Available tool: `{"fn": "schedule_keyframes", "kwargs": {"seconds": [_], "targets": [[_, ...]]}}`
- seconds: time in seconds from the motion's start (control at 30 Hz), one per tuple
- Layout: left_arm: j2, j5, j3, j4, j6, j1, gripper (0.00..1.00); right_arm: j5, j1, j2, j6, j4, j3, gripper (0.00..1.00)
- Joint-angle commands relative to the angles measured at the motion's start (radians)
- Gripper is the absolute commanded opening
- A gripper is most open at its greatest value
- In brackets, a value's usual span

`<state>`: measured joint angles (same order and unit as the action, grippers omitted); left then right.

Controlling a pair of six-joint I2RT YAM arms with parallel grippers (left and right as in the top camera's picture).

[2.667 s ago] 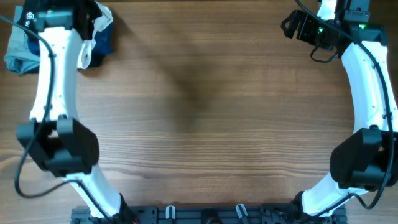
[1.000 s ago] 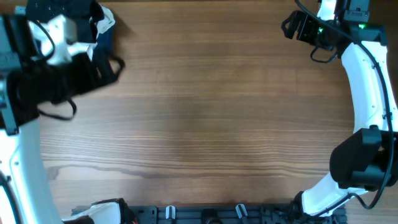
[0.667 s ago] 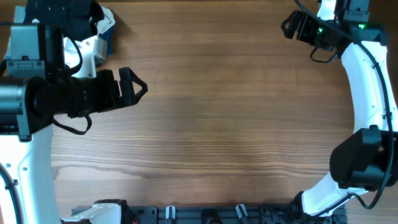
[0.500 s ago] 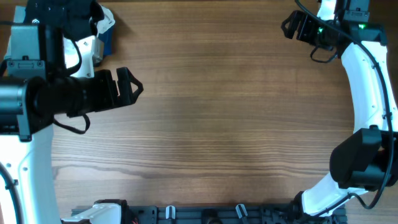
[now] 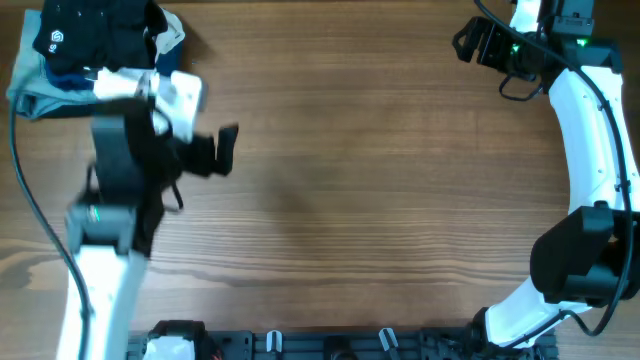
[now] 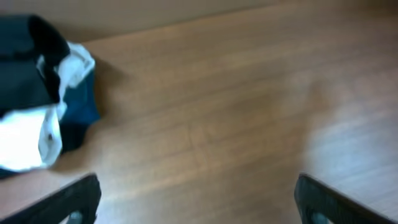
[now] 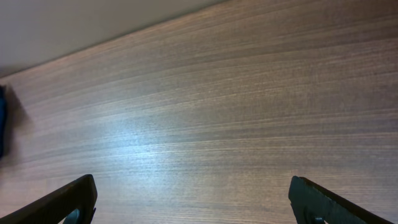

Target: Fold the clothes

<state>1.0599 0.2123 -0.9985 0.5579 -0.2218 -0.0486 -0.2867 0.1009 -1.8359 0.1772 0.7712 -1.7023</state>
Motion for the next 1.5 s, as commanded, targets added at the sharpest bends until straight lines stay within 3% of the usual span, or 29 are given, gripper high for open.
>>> {"fn": "schedule_keyframes", "kwargs": {"seconds": [0.0,0.23,0.53,0.63,1.07,1.47], "targets": [[-0.199,0.072,0.280,-0.169,-0.032,0.035,1.00,0.009,-0.004,-0.026,-0.018,0.000,0.008,1.00],[-0.528,0.100,0.602,-0.348,-0.032,0.095,1.00,0.009,-0.004,-0.026,-0.018,0.000,0.008,1.00],[-0.758,0.101,0.765,-0.380,0.060,0.167,1.00,0.009,-0.004,-0.026,-0.018,0.000,0.008,1.00],[-0.799,0.081,0.818,-0.420,0.111,0.177,1.00,0.009,-0.004,-0.026,-0.018,0.000,0.008,1.00],[-0.891,0.049,0.988,-0.607,0.112,0.178,1.00,0.009,-0.004,-0.026,-0.018,0.000,0.008,1.00],[-1.026,0.025,0.993,-0.499,0.126,0.178,1.00,0.009,-0.004,-0.026,-0.018,0.000,0.008,1.00]]}}
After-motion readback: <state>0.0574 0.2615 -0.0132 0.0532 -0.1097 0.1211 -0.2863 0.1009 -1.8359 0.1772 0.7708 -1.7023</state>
